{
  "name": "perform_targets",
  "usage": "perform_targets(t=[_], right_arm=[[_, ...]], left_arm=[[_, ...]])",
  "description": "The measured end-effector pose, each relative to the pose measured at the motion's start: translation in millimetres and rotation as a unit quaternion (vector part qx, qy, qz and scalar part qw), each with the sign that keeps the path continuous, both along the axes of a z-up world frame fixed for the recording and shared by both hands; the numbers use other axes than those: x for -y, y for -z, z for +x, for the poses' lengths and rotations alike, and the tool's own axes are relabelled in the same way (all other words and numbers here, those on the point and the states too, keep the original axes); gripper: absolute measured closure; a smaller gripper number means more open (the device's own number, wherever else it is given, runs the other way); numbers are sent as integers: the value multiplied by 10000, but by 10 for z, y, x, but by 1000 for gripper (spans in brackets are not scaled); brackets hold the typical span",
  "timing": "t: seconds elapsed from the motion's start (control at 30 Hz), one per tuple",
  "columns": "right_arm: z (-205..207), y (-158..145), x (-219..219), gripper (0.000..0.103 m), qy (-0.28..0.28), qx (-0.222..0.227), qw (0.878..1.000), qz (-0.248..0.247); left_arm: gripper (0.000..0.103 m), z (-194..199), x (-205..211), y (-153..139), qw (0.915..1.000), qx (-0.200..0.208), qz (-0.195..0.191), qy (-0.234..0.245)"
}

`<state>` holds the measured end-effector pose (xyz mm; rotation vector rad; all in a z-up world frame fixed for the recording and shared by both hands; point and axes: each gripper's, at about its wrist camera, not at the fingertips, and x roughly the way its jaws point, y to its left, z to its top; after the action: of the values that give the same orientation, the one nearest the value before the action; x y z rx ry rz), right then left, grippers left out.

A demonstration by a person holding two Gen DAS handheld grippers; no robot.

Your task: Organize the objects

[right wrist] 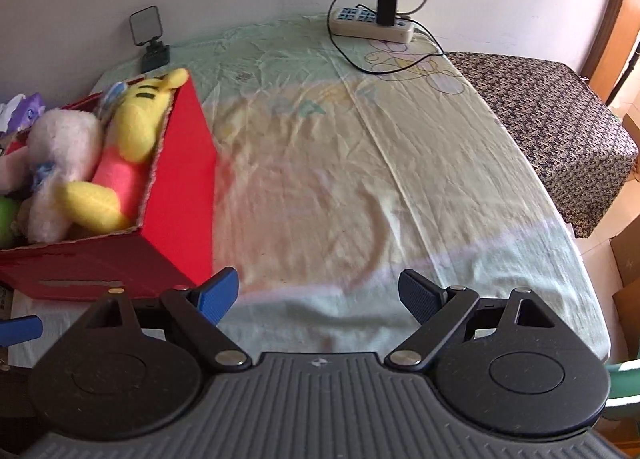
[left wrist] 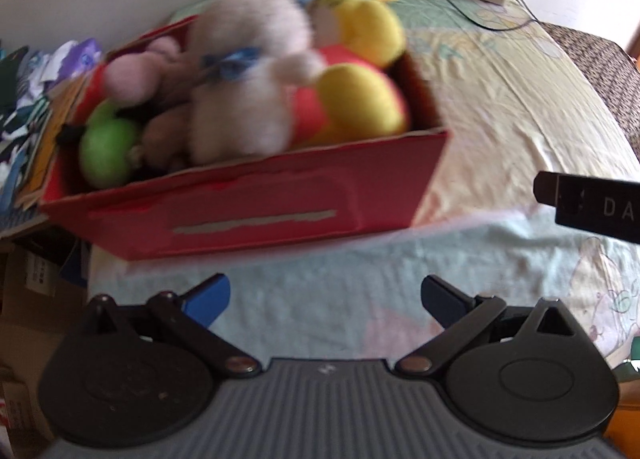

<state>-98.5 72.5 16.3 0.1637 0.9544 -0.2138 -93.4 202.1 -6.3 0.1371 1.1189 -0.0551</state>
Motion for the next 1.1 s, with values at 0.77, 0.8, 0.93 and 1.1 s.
perform_targets(t=[0.77, 0.8, 0.93, 1.1], right_arm=[[245, -634, -941, 14, -558, 932, 9940, -90], [281, -645, -960, 14, -560, 948, 9939, -43], [389, -677, -1052, 14, -541, 947, 9940, 94], [417, -669, -1112, 14, -530, 945, 9937, 274]], left_arm=[[2, 82, -1127, -651, 9899, 1073, 71, -919], [2, 121, -1153, -676, 9892, 1115, 92, -941], [2, 230, -1279, -722, 9871, 1180, -8, -1080], [2, 250, -1403, -686, 9859, 1167, -243, -1176]])
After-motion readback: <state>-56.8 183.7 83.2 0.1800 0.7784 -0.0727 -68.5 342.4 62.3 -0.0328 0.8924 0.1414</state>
